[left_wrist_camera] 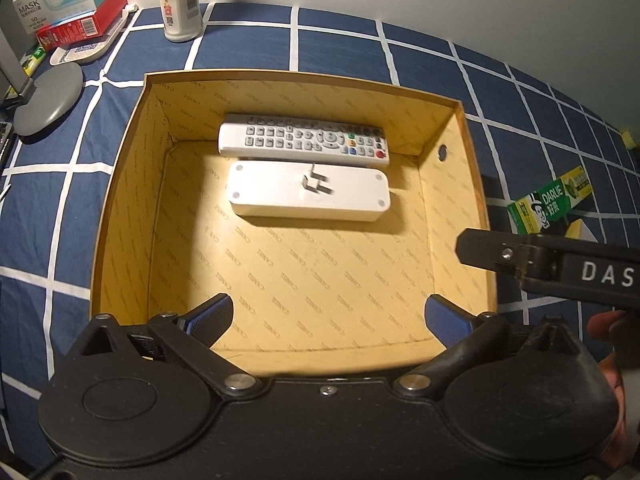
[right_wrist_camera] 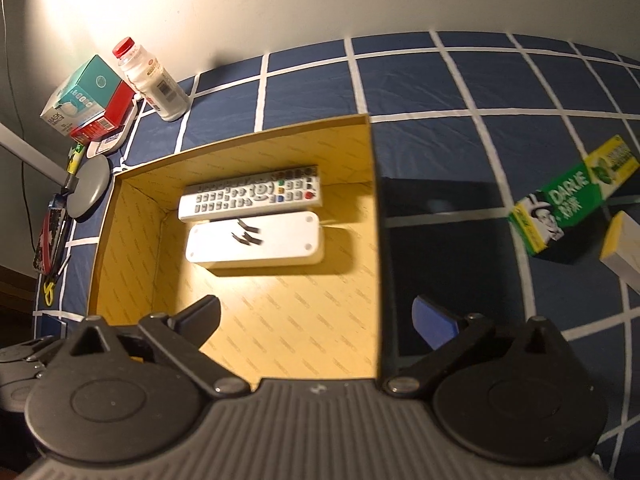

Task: Organize objects
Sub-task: 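Move the right gripper to the white air-conditioner remote with LCD screen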

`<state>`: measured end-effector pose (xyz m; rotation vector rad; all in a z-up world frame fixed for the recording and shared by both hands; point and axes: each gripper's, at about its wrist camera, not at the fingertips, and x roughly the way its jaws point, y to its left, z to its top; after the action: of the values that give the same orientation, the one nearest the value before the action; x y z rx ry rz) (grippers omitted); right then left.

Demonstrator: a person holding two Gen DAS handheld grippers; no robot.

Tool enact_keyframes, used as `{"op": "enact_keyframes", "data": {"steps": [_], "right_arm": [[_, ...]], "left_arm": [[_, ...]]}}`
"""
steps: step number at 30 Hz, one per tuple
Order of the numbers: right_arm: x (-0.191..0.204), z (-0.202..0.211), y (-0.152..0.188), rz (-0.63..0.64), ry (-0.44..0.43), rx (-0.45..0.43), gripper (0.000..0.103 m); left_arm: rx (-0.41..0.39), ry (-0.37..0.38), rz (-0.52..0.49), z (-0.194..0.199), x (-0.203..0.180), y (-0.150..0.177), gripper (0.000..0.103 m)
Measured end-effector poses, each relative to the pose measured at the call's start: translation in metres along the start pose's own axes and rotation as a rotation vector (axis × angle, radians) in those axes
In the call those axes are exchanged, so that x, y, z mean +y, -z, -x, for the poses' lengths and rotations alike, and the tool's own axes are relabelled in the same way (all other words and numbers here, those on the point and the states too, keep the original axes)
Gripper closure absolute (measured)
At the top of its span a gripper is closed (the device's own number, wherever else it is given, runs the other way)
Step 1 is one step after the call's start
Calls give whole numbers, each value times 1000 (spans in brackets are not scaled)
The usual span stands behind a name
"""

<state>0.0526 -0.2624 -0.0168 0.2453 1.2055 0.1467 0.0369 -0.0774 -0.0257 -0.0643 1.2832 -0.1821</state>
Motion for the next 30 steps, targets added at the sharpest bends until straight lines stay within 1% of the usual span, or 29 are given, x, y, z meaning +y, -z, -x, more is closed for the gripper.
{"op": "enact_keyframes", "data": {"steps": [5, 11, 15, 22, 30], "right_arm": [[-17, 17, 13, -3, 6, -20, 0], [-49, 31, 30, -2, 7, -13, 0], [-77, 41, 44, 1, 11, -6, 0], [-131, 61, 69, 5, 14, 5, 0], [-188, 75, 95, 7, 31, 31, 0]], "left_arm": [[-2, -1, 1, 4, -17, 15, 0], [-1, -4, -4, 5, -47, 40, 0], [-1, -6, 8, 2, -73, 59, 0], [2, -37, 18, -2, -121, 91, 0], [15, -37, 15, -14, -171, 122, 0]]}}
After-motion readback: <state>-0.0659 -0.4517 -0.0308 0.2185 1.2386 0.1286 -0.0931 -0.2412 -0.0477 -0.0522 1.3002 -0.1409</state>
